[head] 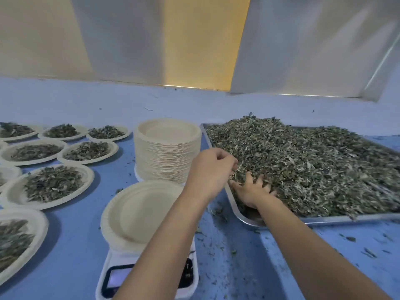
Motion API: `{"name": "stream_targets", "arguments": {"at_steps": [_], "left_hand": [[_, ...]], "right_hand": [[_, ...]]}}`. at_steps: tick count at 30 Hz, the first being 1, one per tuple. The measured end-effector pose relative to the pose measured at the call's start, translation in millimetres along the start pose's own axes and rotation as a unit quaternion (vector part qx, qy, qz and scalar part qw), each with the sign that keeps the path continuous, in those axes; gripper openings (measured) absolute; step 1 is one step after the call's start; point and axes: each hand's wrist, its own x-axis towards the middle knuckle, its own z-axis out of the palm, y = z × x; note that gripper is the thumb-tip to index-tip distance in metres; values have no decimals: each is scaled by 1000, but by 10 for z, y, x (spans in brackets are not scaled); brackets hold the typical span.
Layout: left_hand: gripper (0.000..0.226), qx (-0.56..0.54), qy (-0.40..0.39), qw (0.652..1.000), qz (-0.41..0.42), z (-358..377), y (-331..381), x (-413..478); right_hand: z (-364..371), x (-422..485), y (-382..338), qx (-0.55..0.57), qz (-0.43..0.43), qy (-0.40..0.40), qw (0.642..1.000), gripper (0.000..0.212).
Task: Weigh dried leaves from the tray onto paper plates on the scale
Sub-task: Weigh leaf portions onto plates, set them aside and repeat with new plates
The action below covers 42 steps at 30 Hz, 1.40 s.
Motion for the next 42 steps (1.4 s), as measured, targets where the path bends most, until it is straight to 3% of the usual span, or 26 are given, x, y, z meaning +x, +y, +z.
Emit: {"name": "stream_targets", "arguments": {"at_steps": [3, 8, 10, 14, 16, 19, 21, 29, 36, 42], "left_hand": [[23, -21, 2, 1000, 3, -10, -42, 39], [25, -56, 15, 998, -1, -44, -95, 62], [25, -61, 23, 998, 2, -56, -95, 65], [26, -51, 38, 998, 9, -94, -97, 79], [26, -55, 41, 998, 5, -123, -98, 102], [25, -64, 43, 997, 0, -145, -109, 133], [24, -73, 39, 997, -5, -140, -112, 145], [25, -80, 21, 997, -12, -109, -90, 134], [25, -83, 16, 996, -9, -125, -93, 98], [25, -96, 12, 995, -17, -139, -88, 94]], "right_hand": [[70, 18, -60, 2, -23, -4, 1000, 69], [31, 38, -85, 130, -171, 45, 976, 49], [-15, 64, -98, 97, -208, 108, 967, 44], [-76, 140, -155, -33, -184, 249, 950, 41], [-36, 219, -162, -50, -174, 216, 959, 47], [18, 363, -172, 52, -155, 63, 984, 52], [8, 432, -182, 55, -178, 28, 982, 50], [-24, 322, -180, 28, -184, 107, 977, 41], [58, 193, -66, 3, -122, -22, 992, 51], [108, 213, -123, 12, -142, 19, 990, 50]]}}
